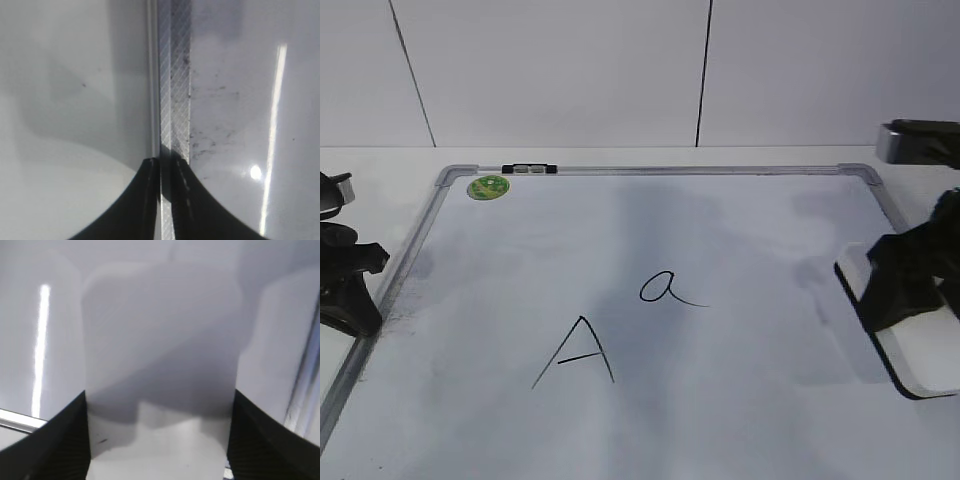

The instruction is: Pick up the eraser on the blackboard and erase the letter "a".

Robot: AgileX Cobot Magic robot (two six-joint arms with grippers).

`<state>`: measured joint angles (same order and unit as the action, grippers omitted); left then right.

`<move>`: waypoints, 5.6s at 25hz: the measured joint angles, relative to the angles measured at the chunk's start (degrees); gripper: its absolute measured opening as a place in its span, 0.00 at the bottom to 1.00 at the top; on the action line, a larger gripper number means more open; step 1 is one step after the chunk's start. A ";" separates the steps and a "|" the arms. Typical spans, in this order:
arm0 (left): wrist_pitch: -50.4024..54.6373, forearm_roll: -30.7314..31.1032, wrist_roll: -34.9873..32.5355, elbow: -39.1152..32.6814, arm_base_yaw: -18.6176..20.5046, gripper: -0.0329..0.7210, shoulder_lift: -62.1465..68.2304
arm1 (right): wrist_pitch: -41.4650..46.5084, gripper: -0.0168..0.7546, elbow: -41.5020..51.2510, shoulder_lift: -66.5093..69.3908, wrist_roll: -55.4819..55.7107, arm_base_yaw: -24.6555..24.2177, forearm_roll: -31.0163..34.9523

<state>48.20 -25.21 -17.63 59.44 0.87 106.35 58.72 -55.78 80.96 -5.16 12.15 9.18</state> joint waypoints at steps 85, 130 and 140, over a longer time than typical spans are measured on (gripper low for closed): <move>0.13 -0.12 0.00 0.00 0.00 0.13 0.00 | 6.67 0.75 -40.75 42.58 5.16 25.09 -17.06; 0.13 -0.12 0.00 0.09 0.00 0.14 0.00 | 11.34 0.75 -40.97 32.02 8.66 4.62 -18.01; 0.13 -0.12 0.00 0.09 0.00 0.15 0.00 | 8.66 0.75 -25.23 25.61 9.77 -1.43 -16.84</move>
<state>48.33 -25.33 -17.63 59.53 0.87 106.35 67.38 -81.01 106.56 4.62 10.72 -7.65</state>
